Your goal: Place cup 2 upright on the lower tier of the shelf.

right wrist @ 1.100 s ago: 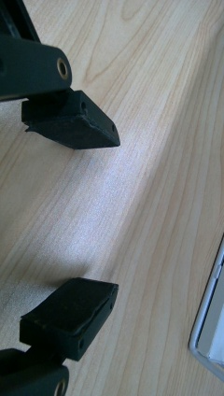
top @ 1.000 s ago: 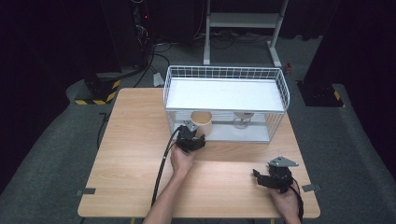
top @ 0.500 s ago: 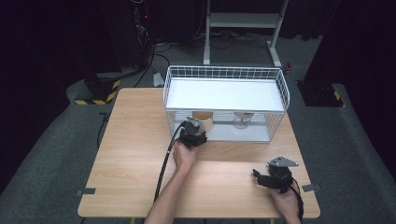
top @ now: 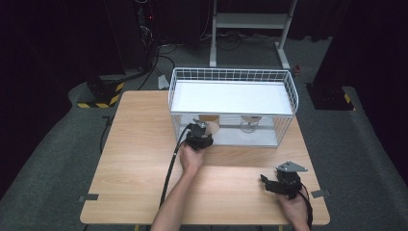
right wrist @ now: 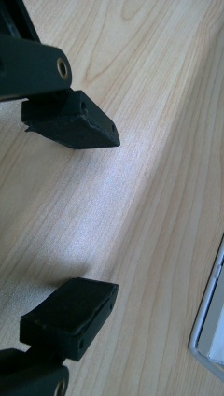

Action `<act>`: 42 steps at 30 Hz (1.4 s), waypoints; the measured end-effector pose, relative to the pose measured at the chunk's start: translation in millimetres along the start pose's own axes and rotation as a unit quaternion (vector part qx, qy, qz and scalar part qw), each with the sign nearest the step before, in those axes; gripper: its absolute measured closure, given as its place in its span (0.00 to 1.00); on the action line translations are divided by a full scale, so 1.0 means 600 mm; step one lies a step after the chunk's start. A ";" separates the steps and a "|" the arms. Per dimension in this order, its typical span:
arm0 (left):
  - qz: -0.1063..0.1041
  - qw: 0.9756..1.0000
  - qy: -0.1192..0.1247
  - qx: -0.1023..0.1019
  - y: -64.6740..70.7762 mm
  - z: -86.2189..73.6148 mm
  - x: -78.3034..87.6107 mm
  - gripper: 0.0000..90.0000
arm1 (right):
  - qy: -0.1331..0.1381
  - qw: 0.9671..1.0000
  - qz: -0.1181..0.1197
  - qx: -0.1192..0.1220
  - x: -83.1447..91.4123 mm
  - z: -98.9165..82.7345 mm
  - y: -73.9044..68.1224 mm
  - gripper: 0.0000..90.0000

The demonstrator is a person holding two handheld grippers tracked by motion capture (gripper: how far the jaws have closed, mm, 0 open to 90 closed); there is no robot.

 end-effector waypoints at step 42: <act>-0.065 0.996 0.056 -0.002 -0.022 -0.027 0.111 0.23 | 0.000 1.000 -0.001 -0.002 -0.001 0.001 0.000 0.28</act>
Point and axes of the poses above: each handheld gripper's, and its own axes: x roughly backward along the jaws, z roughly out of its top, y roughly to its right, the point moved 6 cm from there along -x, roughly forward along the jaws, and after that the axes turned 7 degrees about z, right-handed, at the moved point
